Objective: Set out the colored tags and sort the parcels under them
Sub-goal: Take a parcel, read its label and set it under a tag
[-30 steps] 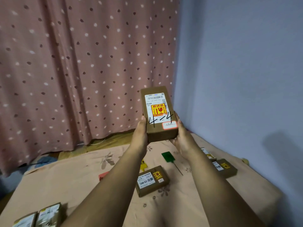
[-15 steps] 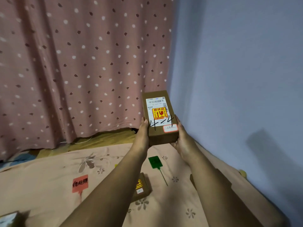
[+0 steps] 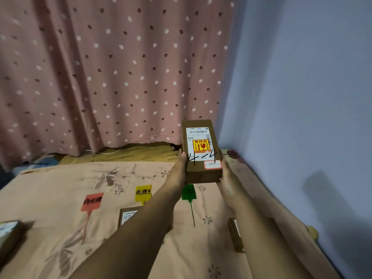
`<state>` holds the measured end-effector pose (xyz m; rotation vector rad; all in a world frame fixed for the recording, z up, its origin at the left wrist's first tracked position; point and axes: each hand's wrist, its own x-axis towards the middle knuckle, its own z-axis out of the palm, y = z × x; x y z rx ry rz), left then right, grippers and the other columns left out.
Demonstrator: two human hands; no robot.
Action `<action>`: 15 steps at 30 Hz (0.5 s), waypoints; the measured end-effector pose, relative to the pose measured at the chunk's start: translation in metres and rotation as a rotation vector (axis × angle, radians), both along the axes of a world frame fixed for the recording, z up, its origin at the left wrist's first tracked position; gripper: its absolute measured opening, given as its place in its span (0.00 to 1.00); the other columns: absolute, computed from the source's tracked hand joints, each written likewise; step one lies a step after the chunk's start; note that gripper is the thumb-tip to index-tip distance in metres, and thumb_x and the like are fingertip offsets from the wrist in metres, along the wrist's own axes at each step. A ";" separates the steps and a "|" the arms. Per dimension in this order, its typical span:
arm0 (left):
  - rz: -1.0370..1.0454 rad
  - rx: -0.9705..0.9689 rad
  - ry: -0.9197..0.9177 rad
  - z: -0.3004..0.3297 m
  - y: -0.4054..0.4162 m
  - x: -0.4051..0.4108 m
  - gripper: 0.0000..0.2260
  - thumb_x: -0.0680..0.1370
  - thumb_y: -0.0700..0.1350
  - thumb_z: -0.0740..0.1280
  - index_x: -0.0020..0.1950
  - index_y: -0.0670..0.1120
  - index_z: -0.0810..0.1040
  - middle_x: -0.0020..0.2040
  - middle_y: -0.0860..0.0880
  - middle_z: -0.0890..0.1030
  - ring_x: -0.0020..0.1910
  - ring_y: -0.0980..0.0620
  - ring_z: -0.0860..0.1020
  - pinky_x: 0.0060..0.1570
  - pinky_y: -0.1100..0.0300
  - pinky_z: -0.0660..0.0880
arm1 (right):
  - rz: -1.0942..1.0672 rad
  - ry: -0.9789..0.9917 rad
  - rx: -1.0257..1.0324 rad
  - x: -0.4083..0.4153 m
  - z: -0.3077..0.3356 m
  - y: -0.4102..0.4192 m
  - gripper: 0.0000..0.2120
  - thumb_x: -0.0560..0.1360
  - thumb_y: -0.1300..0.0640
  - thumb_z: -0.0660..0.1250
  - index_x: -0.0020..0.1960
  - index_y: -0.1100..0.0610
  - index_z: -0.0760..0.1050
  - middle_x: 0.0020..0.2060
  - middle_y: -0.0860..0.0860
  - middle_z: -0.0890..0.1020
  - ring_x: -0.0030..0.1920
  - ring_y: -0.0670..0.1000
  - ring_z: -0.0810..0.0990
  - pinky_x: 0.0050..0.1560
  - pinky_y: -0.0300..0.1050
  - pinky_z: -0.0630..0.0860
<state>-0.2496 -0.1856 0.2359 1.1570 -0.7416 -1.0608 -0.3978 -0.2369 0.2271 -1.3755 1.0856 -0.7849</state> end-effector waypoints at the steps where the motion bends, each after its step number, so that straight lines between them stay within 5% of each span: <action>1: 0.002 0.011 0.019 -0.006 -0.005 -0.003 0.18 0.83 0.56 0.52 0.68 0.53 0.74 0.42 0.57 0.86 0.38 0.60 0.84 0.43 0.60 0.76 | -0.012 0.076 -0.014 -0.006 -0.002 -0.002 0.24 0.81 0.36 0.42 0.65 0.41 0.71 0.56 0.42 0.79 0.59 0.45 0.75 0.62 0.44 0.65; 7: 0.022 0.080 0.071 -0.056 -0.030 -0.016 0.19 0.84 0.54 0.49 0.71 0.52 0.71 0.54 0.51 0.85 0.52 0.52 0.83 0.56 0.52 0.77 | -0.111 0.232 0.149 -0.013 -0.056 -0.031 0.46 0.60 0.15 0.46 0.66 0.40 0.72 0.67 0.49 0.74 0.71 0.55 0.67 0.72 0.62 0.59; 11: 0.003 0.172 0.032 -0.095 -0.034 -0.019 0.18 0.84 0.55 0.50 0.69 0.55 0.72 0.57 0.52 0.84 0.58 0.52 0.81 0.63 0.52 0.73 | -0.009 0.195 0.209 -0.024 -0.073 -0.029 0.27 0.79 0.33 0.46 0.64 0.47 0.73 0.57 0.49 0.76 0.63 0.52 0.73 0.68 0.52 0.65; 15: -0.041 0.289 -0.056 -0.134 -0.032 -0.019 0.20 0.80 0.62 0.52 0.71 0.63 0.69 0.67 0.49 0.78 0.64 0.50 0.77 0.69 0.49 0.68 | 0.060 0.137 0.187 -0.027 -0.105 -0.028 0.22 0.81 0.37 0.45 0.67 0.41 0.70 0.60 0.43 0.77 0.63 0.46 0.72 0.66 0.49 0.65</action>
